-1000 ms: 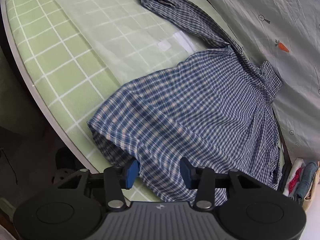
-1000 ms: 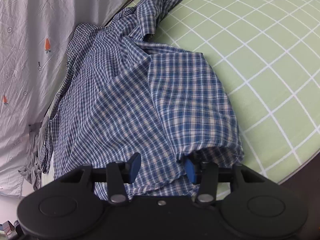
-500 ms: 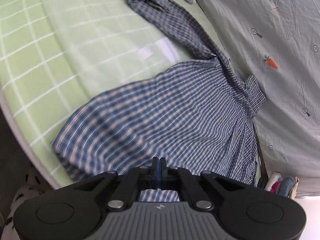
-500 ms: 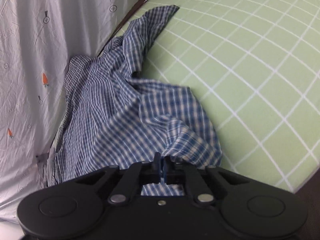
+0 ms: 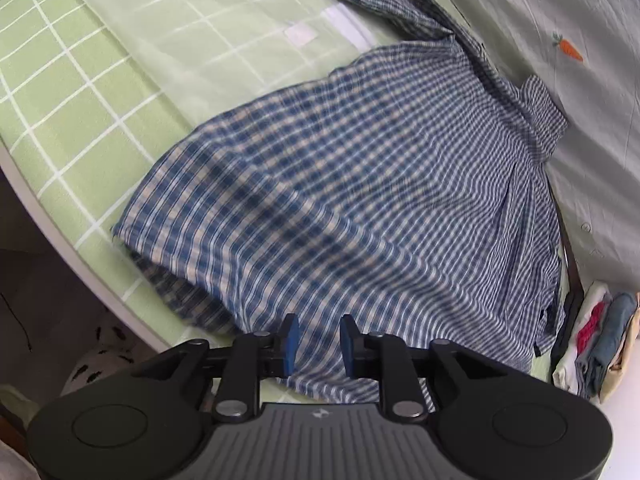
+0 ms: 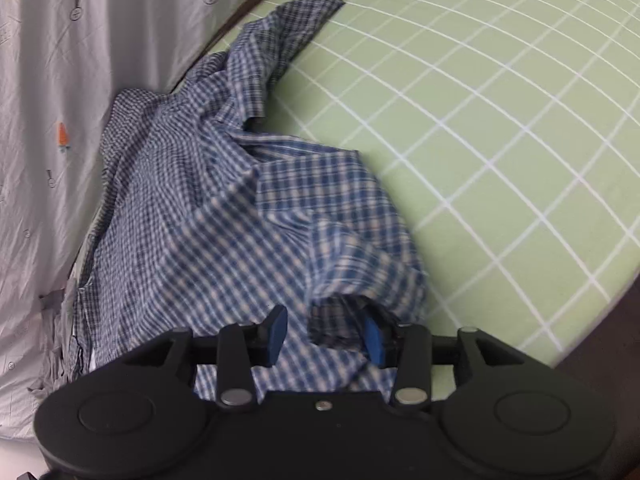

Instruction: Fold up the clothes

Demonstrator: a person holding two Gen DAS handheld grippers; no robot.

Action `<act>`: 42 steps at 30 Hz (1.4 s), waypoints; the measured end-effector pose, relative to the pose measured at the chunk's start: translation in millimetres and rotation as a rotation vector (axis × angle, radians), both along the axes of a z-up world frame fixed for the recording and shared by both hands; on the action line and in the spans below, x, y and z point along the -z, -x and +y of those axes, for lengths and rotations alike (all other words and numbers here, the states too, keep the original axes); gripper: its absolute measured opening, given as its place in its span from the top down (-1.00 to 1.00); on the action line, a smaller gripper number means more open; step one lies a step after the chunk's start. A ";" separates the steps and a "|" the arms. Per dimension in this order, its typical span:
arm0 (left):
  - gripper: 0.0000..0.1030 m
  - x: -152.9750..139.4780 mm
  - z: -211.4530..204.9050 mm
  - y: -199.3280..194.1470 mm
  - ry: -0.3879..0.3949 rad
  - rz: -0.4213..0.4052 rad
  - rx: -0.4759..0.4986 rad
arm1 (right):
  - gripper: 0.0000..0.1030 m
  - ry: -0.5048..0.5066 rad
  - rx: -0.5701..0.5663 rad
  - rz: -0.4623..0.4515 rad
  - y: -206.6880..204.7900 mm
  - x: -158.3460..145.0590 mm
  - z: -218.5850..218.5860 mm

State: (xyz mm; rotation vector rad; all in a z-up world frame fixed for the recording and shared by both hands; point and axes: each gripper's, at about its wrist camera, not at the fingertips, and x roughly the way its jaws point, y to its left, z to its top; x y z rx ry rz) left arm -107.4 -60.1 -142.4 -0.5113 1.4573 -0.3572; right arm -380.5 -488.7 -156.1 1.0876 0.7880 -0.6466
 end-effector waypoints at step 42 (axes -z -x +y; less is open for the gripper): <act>1.00 -8.6 0.2 19.2 0.117 -0.026 -0.110 | 0.96 0.113 -0.143 -0.066 -10.5 -22.1 -6.7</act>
